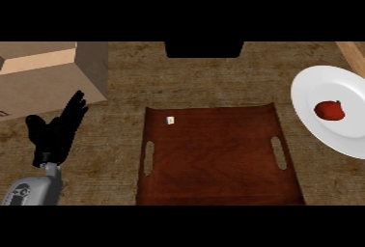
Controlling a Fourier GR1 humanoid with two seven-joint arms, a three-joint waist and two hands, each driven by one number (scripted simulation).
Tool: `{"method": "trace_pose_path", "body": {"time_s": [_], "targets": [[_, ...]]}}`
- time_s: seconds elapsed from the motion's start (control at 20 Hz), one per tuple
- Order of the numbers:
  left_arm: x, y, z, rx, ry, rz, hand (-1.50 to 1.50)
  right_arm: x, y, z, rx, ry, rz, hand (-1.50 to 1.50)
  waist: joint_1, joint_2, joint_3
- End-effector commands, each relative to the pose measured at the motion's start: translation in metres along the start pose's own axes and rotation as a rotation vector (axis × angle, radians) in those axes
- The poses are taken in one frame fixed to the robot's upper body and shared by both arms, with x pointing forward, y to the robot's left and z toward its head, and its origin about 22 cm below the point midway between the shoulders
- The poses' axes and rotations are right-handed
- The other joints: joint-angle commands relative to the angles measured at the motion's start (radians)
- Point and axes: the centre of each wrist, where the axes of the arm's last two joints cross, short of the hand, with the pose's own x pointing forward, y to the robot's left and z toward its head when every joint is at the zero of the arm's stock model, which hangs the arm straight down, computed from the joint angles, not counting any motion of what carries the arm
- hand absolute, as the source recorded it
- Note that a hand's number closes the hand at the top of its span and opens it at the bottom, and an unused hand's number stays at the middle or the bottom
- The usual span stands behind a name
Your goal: Pick the bell pepper from the tray and place it in the plate
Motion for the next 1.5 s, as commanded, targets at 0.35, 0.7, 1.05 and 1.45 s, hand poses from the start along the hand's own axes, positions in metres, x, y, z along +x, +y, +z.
{"method": "trace_pose_path", "body": {"time_s": [0.35, 0.7, 1.05, 1.45], "targets": [[0.01, 0.004, -0.001, -0.019, -0.008, -0.005, 0.0, -0.014, -0.048, 0.039, 0.062, 0.06, -0.223, -1.5, 0.014, 0.006, 0.002], [0.02, -0.021, -0.013, -0.018, -0.023, 0.008, 0.0, -0.021, -0.065, 0.057, 0.032, 0.05, -0.192, -1.5, 0.026, 0.012, 0.004], [0.03, -0.007, -0.009, -0.025, -0.044, 0.0, 0.0, -0.018, -0.085, 0.071, -0.023, 0.046, -0.17, -1.5, 0.032, 0.013, 0.006], [0.016, -0.002, -0.013, -0.035, -0.027, 0.003, 0.0, -0.023, -0.096, 0.094, -0.009, 0.133, -0.085, -1.5, 0.037, 0.018, 0.007]]}}
